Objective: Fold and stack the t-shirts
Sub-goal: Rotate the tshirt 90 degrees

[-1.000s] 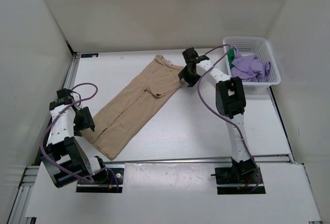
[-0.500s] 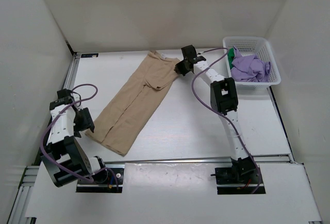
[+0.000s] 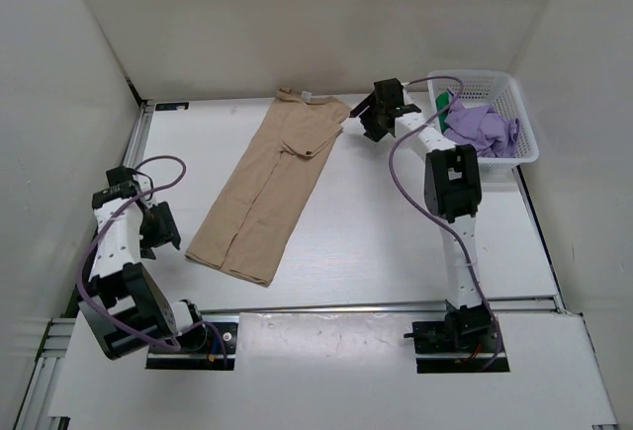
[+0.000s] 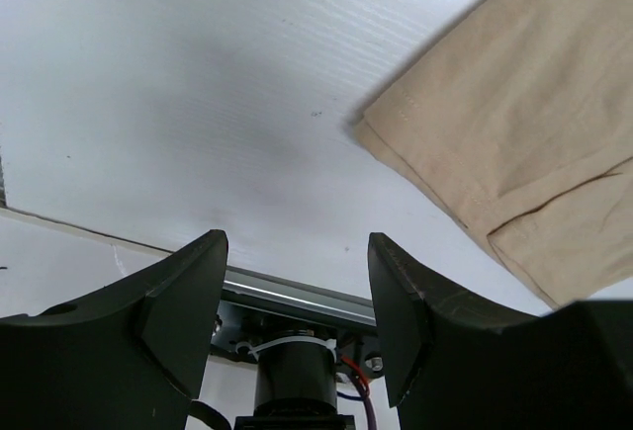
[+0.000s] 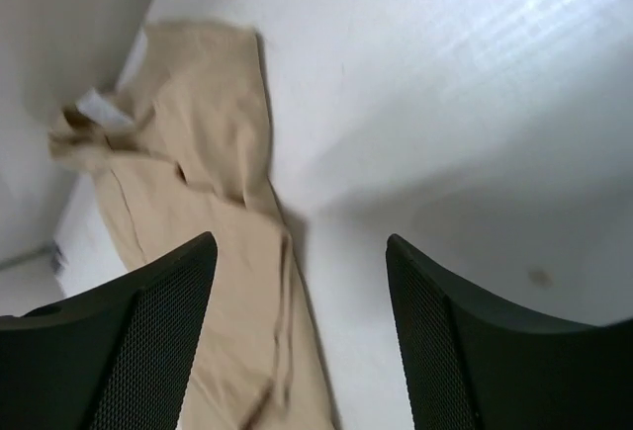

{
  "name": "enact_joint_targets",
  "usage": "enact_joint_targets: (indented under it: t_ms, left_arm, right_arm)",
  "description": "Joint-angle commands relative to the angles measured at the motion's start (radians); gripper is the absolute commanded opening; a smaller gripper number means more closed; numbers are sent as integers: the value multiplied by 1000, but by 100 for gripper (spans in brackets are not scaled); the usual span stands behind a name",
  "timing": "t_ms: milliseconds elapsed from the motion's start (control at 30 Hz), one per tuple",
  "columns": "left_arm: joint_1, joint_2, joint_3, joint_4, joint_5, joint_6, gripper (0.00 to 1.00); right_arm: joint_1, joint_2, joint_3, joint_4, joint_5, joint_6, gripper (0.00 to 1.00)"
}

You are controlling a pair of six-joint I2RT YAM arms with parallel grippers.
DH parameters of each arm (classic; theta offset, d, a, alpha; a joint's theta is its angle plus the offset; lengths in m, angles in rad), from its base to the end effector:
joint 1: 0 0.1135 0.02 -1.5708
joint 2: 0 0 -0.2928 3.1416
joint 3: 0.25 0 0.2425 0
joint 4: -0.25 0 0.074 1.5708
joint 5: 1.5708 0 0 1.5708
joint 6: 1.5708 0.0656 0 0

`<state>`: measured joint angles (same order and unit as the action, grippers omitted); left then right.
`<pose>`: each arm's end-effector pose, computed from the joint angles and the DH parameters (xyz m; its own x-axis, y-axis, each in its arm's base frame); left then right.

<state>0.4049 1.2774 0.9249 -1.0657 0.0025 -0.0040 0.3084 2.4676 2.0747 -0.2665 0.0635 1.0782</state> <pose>0.1818 0.0778 0.2310 -0.9069 -0.3930 -0.1520 -0.3972 0.9177 -0.0031 0.5720 0.1779 0.1763 -0.5008 0.7633 -0.4080 0.3937 0.6207 0.6780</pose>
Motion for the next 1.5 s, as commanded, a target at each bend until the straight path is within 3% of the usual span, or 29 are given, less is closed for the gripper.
enact_joint_targets:
  t_ms: [0,67,167,200,400,533,700,933,1200,1267,1300,1367,1467]
  left_arm:
    - [14,-84,29,1,50,4,70]
    - [14,-144,20,12,59,4,70]
    - [14,-237,-4,32,68,4,78]
    - [14,-262,-21,32,68,4,100]
    - [14,-444,-47,30,41,4,100]
    - [14,-523,-21,9,-34,4,100]
    - [14,-581,37,-54,-127,4,100]
    - [14,-659,60,-112,-131,4,100]
    - [14,-694,60,-143,-131,4,100]
    - [14,-694,71,-143,-142,4,100]
    - [14,-684,93,-143,-142,4,100]
    - [14,-684,118,-129,-128,4,100]
    - [14,-684,127,-120,-26,4,100]
  right_arm:
    - [26,-227,-97,-166,13,-206,74]
    - [64,-350,-175,-215,76,-260,77]
    - [151,-500,-345,-301,136,-340,79]
    - [178,-534,-393,-316,136,-340,79]
    - [429,-726,-774,-280,22,-270,79]
    - [622,-721,-829,-200,-16,-143,79]
    - [713,-644,-843,-106,-108,9,77]
    - [802,-500,-763,-97,-159,143,57]
    - [813,-401,-734,-88,-266,244,45]
    - [802,-387,-734,-77,-292,244,32]
    - [793,-378,-734,-77,-303,244,16]
    - [784,-404,-766,-77,-312,244,3]
    - [750,-485,-889,-68,-265,226,0]
